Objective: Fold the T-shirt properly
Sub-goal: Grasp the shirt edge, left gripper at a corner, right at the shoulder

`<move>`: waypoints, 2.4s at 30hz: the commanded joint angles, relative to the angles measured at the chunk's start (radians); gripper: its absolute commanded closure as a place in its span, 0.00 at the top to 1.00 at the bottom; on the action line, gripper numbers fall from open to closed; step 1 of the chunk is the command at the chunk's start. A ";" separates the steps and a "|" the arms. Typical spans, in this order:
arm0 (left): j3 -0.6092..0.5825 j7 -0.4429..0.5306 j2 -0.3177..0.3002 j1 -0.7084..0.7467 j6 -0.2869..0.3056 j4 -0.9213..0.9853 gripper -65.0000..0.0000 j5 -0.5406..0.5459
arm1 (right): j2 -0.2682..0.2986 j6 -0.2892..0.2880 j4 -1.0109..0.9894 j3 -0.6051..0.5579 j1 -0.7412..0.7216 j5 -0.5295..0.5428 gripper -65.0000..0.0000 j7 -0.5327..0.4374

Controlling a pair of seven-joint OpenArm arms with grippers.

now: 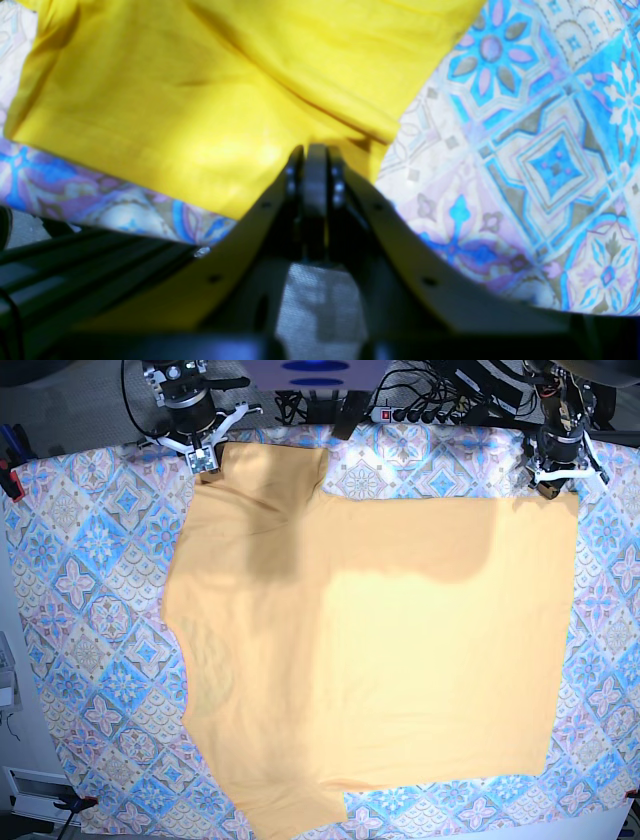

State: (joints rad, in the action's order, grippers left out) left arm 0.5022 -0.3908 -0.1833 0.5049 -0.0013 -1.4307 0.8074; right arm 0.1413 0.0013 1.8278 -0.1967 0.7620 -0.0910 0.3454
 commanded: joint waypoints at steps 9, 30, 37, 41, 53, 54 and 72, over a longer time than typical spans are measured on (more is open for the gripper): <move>0.006 0.006 -0.011 -0.074 0.005 0.104 0.35 0.002 | 0.002 0.001 0.014 0.004 0.009 -0.003 0.00 -0.018; 0.009 -0.106 -0.012 0.001 0.005 0.123 0.31 0.192 | 0.002 0.001 0.014 0.003 0.009 -0.003 0.00 -0.018; 0.131 -0.218 -0.009 0.013 0.005 0.123 0.32 0.198 | 0.002 0.001 0.013 -0.001 0.009 -0.003 0.00 -0.018; 0.204 -0.256 0.014 0.010 0.005 0.126 0.32 0.198 | 0.002 0.001 0.013 0.003 0.009 -0.003 0.00 -0.018; 0.206 -0.257 0.014 -0.082 0.005 0.130 0.32 0.189 | 0.002 0.001 0.013 0.003 0.009 -0.003 0.00 -0.018; 0.206 -0.257 0.014 -0.090 0.005 0.130 0.32 0.188 | 0.002 0.001 0.013 0.004 0.009 -0.003 0.00 -0.019; 0.201 -0.314 0.023 -0.159 0.005 0.129 0.00 0.106 | 0.002 0.001 0.013 0.004 0.015 0.000 0.00 -0.019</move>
State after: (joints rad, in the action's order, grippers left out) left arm 0.7082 -0.6559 -0.1604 0.3355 0.0120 -1.2995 0.9215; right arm 0.1390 0.0010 1.8263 -0.1955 0.7677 -0.0906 0.3447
